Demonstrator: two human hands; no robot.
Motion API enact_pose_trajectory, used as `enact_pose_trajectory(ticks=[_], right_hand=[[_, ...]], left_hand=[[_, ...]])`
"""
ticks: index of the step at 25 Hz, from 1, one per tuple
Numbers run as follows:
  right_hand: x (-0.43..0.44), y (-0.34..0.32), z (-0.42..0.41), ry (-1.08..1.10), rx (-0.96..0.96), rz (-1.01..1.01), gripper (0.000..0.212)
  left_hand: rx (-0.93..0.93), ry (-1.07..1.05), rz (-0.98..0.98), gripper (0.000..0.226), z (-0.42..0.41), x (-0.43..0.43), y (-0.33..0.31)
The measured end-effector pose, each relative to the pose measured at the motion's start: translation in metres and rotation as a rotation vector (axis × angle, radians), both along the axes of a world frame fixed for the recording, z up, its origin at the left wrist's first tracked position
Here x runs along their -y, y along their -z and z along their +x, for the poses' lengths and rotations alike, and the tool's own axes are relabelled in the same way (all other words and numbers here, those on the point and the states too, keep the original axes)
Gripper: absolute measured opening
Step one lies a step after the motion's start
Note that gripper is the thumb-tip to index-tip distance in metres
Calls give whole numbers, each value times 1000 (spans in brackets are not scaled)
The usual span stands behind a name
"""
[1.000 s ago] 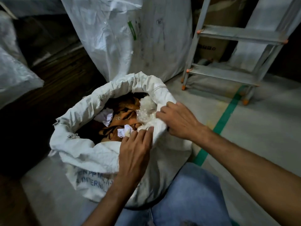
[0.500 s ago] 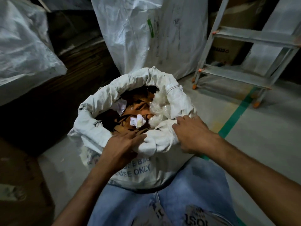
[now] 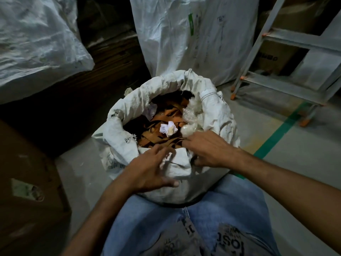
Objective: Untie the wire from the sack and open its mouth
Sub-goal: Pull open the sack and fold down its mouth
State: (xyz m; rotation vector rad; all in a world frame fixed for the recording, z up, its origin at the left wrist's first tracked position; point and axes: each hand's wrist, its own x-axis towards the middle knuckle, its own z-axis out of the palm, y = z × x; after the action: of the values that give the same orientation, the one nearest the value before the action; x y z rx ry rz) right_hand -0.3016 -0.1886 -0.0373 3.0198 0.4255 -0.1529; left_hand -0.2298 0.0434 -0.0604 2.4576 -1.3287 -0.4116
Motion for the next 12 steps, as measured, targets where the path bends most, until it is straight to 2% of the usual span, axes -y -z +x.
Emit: enact_pose_trajectory(ticks=[1, 3, 5, 7, 9, 10, 11, 12], right_hand=[[1, 5, -6, -1, 57, 10, 40], [-3, 9, -15, -16, 148, 22, 35], [-6, 6, -27, -52, 280, 54, 26], [-1, 0, -41, -43, 491, 75, 16], [3, 0, -57, 28, 646, 75, 15], [2, 1, -62, 64, 668, 62, 17], [0, 2, -64, 79, 607, 49, 22], [-1, 1, -63, 72, 443, 39, 27]], left_hand=[[25, 12, 60, 96, 12, -3, -6], [254, 63, 210, 104, 27, -8, -14], [371, 136, 250, 92, 24, -5, -19], [419, 161, 103, 66, 9, 0, -21], [525, 113, -89, 59, -5, 3, -24], [576, 84, -125, 63, -8, 4, -20], [625, 65, -145, 66, -10, 3, -8], [676, 70, -161, 66, -11, 1, 5]])
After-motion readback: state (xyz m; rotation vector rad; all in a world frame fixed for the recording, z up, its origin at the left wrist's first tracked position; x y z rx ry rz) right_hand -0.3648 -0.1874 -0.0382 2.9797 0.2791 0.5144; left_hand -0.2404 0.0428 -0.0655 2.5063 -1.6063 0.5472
